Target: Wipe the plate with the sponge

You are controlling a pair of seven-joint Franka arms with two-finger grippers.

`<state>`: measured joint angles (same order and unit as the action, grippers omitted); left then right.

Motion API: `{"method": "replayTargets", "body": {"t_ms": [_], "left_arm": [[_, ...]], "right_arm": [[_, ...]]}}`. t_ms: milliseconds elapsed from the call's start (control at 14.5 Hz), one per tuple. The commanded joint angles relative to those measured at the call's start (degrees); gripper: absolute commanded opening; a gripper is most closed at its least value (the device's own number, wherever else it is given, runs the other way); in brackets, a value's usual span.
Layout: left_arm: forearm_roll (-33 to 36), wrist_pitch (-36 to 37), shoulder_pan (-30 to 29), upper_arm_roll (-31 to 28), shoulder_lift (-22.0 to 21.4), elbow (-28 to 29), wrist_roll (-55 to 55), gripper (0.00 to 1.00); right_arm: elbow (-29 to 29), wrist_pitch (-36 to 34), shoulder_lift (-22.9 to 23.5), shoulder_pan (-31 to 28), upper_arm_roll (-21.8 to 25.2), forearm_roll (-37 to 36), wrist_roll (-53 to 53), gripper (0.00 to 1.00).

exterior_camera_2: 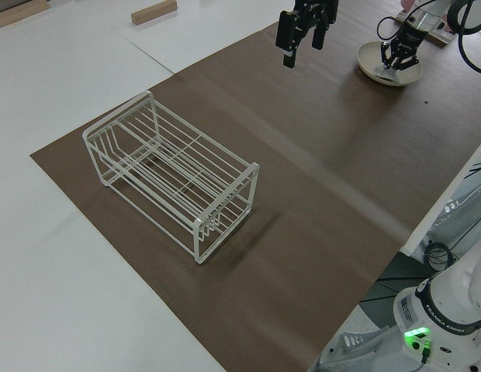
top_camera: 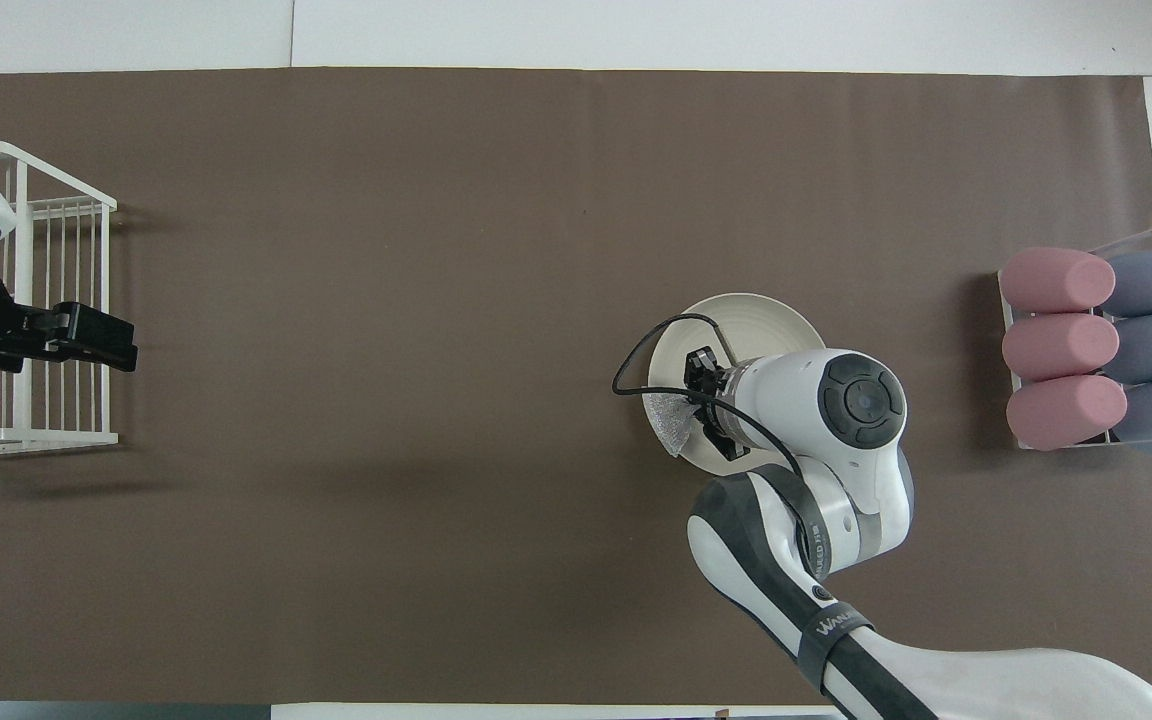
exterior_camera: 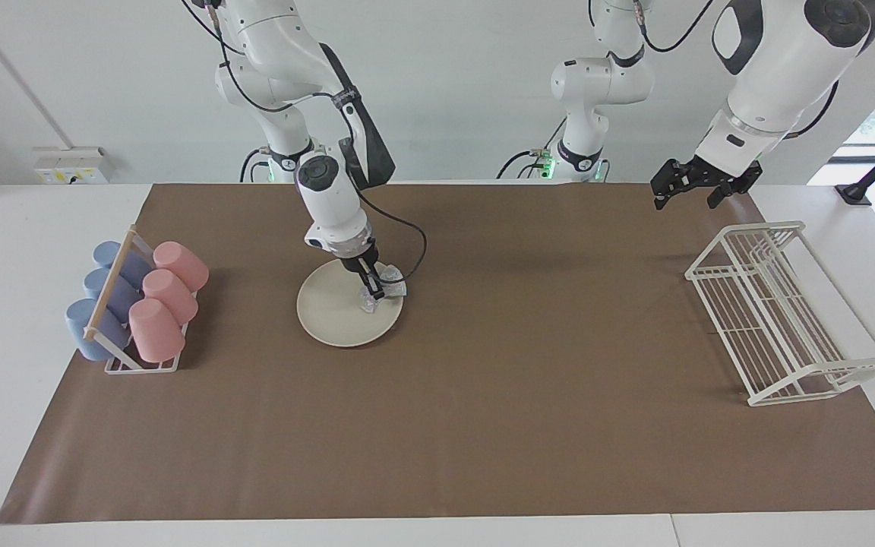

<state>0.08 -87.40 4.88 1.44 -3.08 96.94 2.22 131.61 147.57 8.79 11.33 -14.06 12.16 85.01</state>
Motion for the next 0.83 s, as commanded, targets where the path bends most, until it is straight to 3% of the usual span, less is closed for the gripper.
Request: {"method": "replayTargets", "body": {"t_ms": [0,138,483,759], "left_arm": [[-0.8,-3.4,-0.5,0.0,-2.7,4.1,0.3,1.0],[-1.7,-4.6,-0.4,0.0,-3.5,5.9,0.2,1.0],[-18.7,-6.6,-3.2,0.0,-4.1,7.9,0.2,1.0],[-34.2,-13.7,-2.6,0.2,-9.0,18.3,0.2,1.0]], "right_arm": [[-3.3,-2.5,0.6,2.0,-0.4,0.8,4.9,0.0],[-6.6,-9.2,-1.0,2.2,-0.4,0.8,5.9,0.0],[-18.5,-27.7,-2.9,2.4,-0.4,0.7,8.8,0.0],[-25.9,-33.8,-2.7,3.4,-0.5,-0.5,13.2,0.0]]}}
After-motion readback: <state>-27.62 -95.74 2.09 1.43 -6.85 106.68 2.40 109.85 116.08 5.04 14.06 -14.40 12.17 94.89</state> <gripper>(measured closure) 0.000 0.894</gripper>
